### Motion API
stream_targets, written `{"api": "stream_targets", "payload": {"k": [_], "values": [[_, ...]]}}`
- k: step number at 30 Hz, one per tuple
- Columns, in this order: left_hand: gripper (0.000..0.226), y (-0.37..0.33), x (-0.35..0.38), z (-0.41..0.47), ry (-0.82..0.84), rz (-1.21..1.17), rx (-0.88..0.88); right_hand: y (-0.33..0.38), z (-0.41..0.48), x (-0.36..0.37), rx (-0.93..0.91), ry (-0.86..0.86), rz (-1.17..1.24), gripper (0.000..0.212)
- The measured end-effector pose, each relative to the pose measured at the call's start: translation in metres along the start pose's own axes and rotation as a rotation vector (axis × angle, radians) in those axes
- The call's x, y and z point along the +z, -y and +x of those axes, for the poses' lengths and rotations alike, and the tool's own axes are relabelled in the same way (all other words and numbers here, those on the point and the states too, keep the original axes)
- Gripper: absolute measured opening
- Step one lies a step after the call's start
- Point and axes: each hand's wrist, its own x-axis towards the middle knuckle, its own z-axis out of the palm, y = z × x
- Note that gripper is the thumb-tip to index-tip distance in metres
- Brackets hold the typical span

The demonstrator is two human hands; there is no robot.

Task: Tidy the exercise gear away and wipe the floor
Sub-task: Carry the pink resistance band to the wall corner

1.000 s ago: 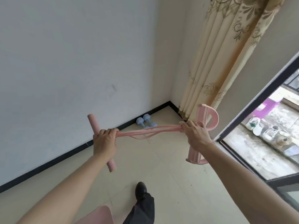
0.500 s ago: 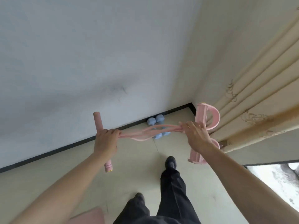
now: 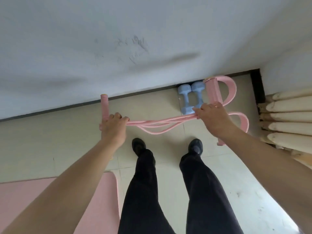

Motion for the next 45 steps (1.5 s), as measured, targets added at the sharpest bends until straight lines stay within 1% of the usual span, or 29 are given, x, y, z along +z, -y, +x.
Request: {"api": "stream_targets", "payload": {"k": [4,6,9,11,13,15,16,19,20,23,26,28,29,30,32,33,36,38,40,42,43,45], "values": [[0.045,0.007,0.101,0.089,0.03,-0.02,0.074,0.015,0.087,0.091,0.023,-0.031,0.077,0.053],[0.041,0.014,0.157,0.134,0.012,-0.061,0.065,0.031,0.136,0.138,0.039,-0.038,0.111,0.052],[0.035,0.031,0.237,0.188,-0.018,-0.235,-0.046,0.063,0.204,0.193,0.035,0.001,0.178,0.05],[0.028,0.039,0.279,0.213,-0.039,-0.383,-0.139,0.086,0.244,0.223,0.028,0.014,0.223,0.052],[0.024,0.04,0.31,0.233,-0.052,-0.543,-0.243,0.104,0.276,0.249,0.018,0.004,0.284,0.053],[0.025,0.037,0.331,0.251,-0.027,-0.703,-0.31,0.116,0.302,0.27,0.005,-0.025,0.337,0.051],[0.024,0.034,0.338,0.26,0.004,-0.807,-0.314,0.119,0.312,0.279,0.003,-0.042,0.354,0.05],[0.022,0.02,0.344,0.281,0.108,-1.276,-0.354,0.123,0.332,0.294,0.007,-0.072,0.382,0.046],[0.023,0.015,0.343,0.286,0.123,-1.376,-0.367,0.123,0.335,0.297,0.012,-0.076,0.388,0.045],[0.028,-0.003,0.344,0.301,0.168,-1.509,-0.326,0.121,0.343,0.306,-0.001,-0.08,0.361,0.046],[0.034,-0.02,0.347,0.319,0.331,-1.816,-0.269,0.125,0.35,0.314,-0.028,-0.067,0.273,0.053],[0.034,-0.029,0.355,0.333,0.414,-1.97,-0.259,0.131,0.356,0.318,-0.026,-0.056,0.226,0.057],[0.034,-0.032,0.362,0.339,0.423,-2.017,-0.278,0.134,0.358,0.32,-0.028,-0.051,0.207,0.059],[0.034,-0.034,0.37,0.344,0.412,-2.045,-0.338,0.138,0.361,0.322,-0.033,-0.044,0.179,0.06],[0.041,-0.033,0.388,0.351,0.382,-2.091,-0.503,0.145,0.369,0.327,-0.036,-0.04,0.094,0.061],[0.042,-0.033,0.396,0.353,0.376,-2.093,-0.557,0.149,0.374,0.332,-0.034,-0.032,0.053,0.061],[0.022,-0.033,0.412,0.351,0.388,-2.027,-0.65,0.162,0.384,0.35,-0.035,0.003,0.001,0.06],[0.024,-0.035,0.422,0.35,0.343,-2.057,-0.795,0.168,0.39,0.361,-0.054,-0.014,0.001,0.06],[0.02,-0.038,0.428,0.351,0.296,-2.098,-0.919,0.169,0.396,0.369,-0.067,-0.078,-0.003,0.061],[0.019,-0.047,0.431,0.355,0.267,-2.149,-0.975,0.166,0.401,0.371,-0.043,-0.124,0.02,0.064],[0.019,-0.054,0.43,0.356,0.251,-2.196,-0.991,0.163,0.403,0.37,-0.037,-0.103,0.068,0.066],[0.016,-0.069,0.425,0.356,0.273,-2.275,-0.987,0.153,0.4,0.365,-0.04,-0.027,0.173,0.07]]}}
